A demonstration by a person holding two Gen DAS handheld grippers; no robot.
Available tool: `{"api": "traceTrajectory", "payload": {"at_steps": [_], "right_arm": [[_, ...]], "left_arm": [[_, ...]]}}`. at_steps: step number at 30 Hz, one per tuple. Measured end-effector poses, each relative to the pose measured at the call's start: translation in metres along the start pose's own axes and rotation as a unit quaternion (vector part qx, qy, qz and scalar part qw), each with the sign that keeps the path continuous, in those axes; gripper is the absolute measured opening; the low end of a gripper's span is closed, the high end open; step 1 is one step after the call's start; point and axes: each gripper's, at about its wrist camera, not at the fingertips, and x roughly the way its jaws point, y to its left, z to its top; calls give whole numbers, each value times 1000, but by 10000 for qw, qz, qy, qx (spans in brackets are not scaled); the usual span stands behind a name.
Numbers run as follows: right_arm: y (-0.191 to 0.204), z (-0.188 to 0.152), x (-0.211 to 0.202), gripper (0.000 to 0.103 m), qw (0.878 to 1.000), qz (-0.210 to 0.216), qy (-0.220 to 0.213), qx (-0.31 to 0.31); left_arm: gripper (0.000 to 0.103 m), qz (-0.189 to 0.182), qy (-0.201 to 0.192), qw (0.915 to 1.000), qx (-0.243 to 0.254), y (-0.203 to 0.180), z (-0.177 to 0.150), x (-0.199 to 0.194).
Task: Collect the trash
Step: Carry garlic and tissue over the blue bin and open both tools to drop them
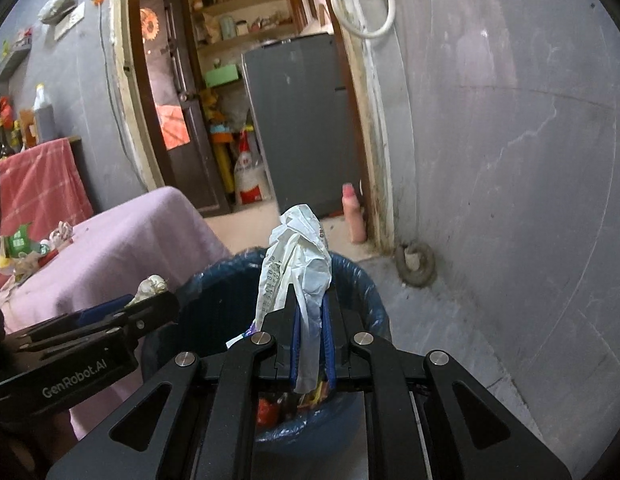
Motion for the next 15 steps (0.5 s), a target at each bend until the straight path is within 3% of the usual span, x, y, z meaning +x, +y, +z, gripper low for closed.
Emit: {"api": "traceTrajectory", "payload": {"at_steps": [15], "right_arm": [[-8, -6, 14, 15, 9988, 69, 444, 184]], "left_arm": [[47, -142, 123, 9997, -179, 3, -1, 2]]}}
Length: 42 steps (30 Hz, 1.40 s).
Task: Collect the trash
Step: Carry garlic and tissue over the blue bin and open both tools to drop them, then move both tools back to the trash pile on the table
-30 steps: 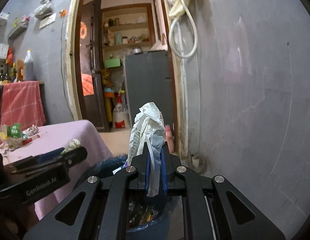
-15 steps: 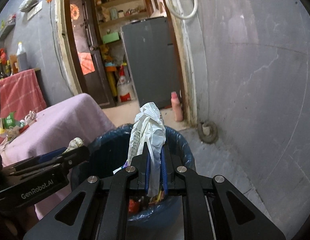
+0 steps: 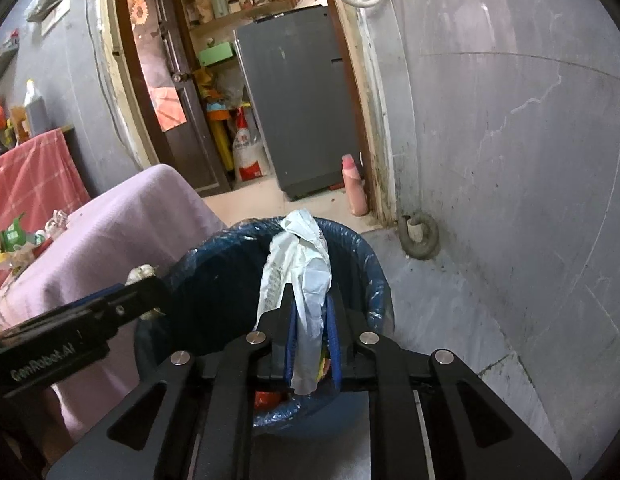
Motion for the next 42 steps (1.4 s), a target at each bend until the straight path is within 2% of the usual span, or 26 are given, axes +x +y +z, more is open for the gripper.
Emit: {"api": "traceTrajectory", "payload": {"at_steps": [2, 7, 11, 13, 15, 18, 19, 20, 22, 23, 29, 31, 42], "right_arm": [[-1, 0, -2, 24, 10000, 20, -37, 33], [-1, 5, -11, 24, 9998, 20, -181, 23], [-1, 13, -25, 31, 9990, -37, -443, 50], [1, 17, -34, 44, 9980, -54, -632, 25], [6, 21, -45, 52, 9963, -77, -854, -54], [13, 25, -56, 54, 9943, -73, -1055, -163], [15, 26, -59, 57, 9935, -59, -1124, -174], [17, 28, -62, 59, 9926, -50, -1199, -178], [22, 31, -71, 77, 9900, -14, -1399, -170], [25, 34, -74, 79, 9887, 15, -1489, -161], [52, 43, -90, 92, 9827, 152, -1818, -332], [61, 44, -93, 103, 9807, 264, -1904, -368], [118, 43, -102, 103, 9722, 665, -2066, -880]], "left_arm": [[47, -36, -34, 10000, -9, 0, 1, -3], [53, -148, -187, 9997, -34, -2, 4, -13], [53, -180, -376, 9991, -6, -2, 7, -30], [56, -131, -567, 9983, 83, -1, 9, -43], [60, -63, -773, 9970, 83, 3, 11, -56], [61, 5, -1011, 9949, 48, 11, 14, -74], [64, 41, -1066, 9943, 67, 13, 15, -78], [71, 92, -1154, 9932, 101, 17, 16, -86], [81, 214, -1337, 9907, 127, 24, 16, -99], [84, 250, -1430, 9893, 123, 28, 16, -105], [97, 508, -1797, 9824, -26, 55, 17, -136], [98, 568, -1899, 9801, -109, 66, 15, -145], [100, 1156, -2284, 9662, -299, 127, -1, -193]]}}
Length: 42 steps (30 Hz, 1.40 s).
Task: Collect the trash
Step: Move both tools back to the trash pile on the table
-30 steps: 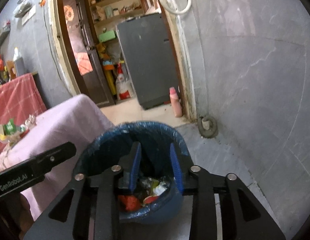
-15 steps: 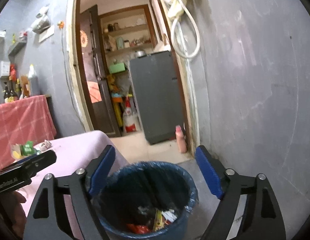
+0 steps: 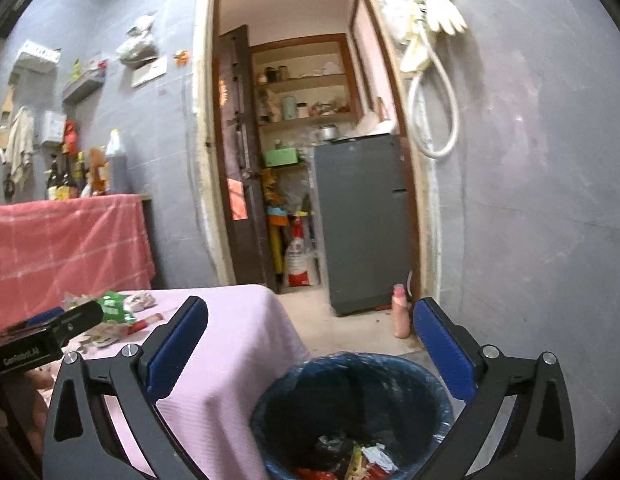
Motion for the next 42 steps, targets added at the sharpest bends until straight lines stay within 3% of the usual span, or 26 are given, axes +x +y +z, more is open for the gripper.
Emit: {"api": "traceTrajectory", "payload": {"at_steps": [7, 19, 26, 34, 42], "right_arm": [[36, 8, 14, 103, 9994, 315, -1, -159], [115, 3, 50, 103, 9933, 1040, 307, -410], [154, 2, 73, 103, 9875, 1325, 618, -584], [179, 9, 109, 103, 9854, 1164, 1086, -606], [196, 13, 145, 103, 9809, 1244, 1423, -451]], "left_arm": [[100, 465, -167, 9987, -114, 47, 4, -14], [100, 1342, 27, 9903, -364, 131, 8, -13], [100, 1331, 161, 9894, -554, 171, 12, -6], [100, 1458, 454, 9858, -700, 197, 16, 24], [100, 1158, 638, 9873, -885, 214, 18, 34]]}}
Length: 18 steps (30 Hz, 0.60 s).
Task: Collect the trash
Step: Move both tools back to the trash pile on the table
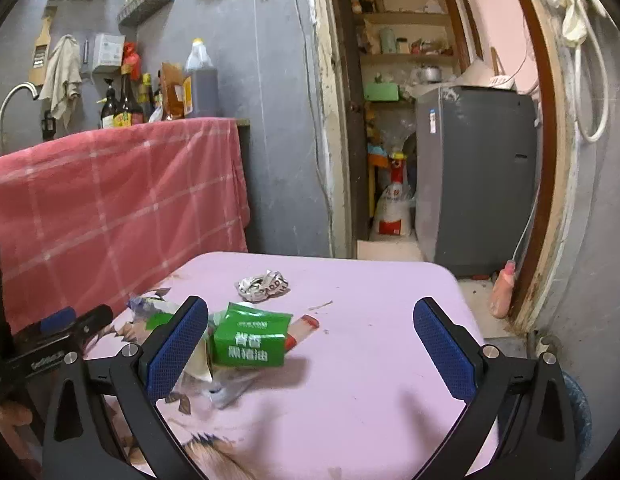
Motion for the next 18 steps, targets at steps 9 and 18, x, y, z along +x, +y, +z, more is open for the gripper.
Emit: {"api": "traceTrajectory", "payload": {"at_steps": [9, 18], "right_arm": [[7, -8, 35, 85, 9977, 358, 547, 198], [-2, -26, 40, 61, 9923, 767, 819, 522]], "left_arm": [[99, -281, 42, 9994, 203, -10, -4, -1], [85, -1150, 304, 9928, -124, -26, 7, -7]]}}
